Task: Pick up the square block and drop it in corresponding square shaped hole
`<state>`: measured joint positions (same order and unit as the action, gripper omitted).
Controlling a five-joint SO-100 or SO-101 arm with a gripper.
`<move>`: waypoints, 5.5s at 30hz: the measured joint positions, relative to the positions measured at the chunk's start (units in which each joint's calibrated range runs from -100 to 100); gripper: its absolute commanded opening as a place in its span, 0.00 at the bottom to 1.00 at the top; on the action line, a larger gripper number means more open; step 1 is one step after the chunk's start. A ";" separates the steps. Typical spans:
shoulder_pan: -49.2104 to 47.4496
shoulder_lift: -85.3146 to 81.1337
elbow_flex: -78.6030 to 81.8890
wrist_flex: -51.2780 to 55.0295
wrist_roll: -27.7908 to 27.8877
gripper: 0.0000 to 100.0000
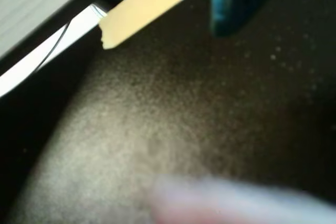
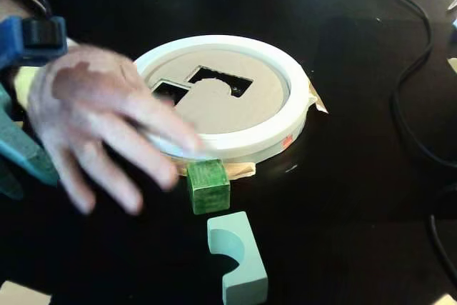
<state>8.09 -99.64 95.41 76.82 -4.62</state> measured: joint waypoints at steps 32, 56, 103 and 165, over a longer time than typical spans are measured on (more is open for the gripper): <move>0.30 0.00 0.00 0.00 0.00 0.88; -3.20 2.50 -19.81 -5.43 0.00 0.88; -21.08 114.04 -79.94 -21.24 12.60 0.86; -20.98 92.38 -83.46 3.20 8.01 0.33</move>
<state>-12.89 -7.27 11.96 80.02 3.39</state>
